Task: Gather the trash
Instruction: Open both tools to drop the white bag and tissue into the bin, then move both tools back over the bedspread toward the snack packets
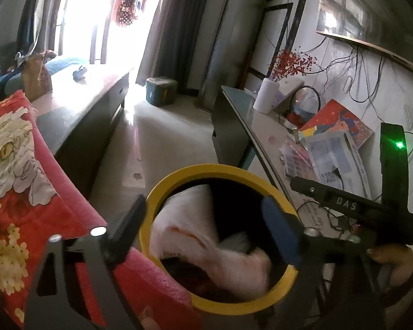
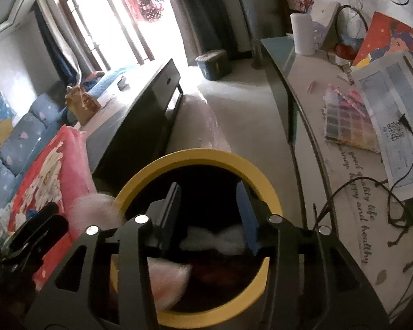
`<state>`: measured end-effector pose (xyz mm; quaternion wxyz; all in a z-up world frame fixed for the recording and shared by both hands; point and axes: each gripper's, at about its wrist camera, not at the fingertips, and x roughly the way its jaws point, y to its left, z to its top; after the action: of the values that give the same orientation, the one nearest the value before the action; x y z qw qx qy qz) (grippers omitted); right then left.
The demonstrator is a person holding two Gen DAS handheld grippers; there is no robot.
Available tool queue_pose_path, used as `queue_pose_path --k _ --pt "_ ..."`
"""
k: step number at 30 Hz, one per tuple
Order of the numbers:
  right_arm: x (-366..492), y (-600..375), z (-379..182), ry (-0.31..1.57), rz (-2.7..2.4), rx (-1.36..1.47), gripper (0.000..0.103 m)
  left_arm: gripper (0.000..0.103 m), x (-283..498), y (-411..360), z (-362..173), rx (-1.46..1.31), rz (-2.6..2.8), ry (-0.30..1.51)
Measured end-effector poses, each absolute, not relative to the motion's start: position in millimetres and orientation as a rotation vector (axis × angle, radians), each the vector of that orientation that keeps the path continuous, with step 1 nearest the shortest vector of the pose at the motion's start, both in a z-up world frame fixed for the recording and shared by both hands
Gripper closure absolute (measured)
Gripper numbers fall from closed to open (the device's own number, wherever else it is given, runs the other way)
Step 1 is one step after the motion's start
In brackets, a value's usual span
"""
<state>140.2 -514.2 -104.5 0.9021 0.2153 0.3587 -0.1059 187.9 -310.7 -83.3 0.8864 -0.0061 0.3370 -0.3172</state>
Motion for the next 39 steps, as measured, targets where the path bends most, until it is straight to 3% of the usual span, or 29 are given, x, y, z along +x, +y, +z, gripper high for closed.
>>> queue_pose_path --k 2,15,39 --pt "138.9 -514.2 -101.8 0.73 -0.226 0.444 0.06 0.008 187.7 -308.6 -81.9 -0.018 -0.647 0.696" --pt "135.9 -489.8 -78.1 0.652 -0.194 0.389 0.039 0.007 172.8 -263.7 -55.5 -0.052 -0.545 0.622" --pt "139.1 -414.9 -51.5 0.632 -0.028 0.3 0.035 0.007 149.3 -174.4 -28.9 -0.117 -0.365 0.532"
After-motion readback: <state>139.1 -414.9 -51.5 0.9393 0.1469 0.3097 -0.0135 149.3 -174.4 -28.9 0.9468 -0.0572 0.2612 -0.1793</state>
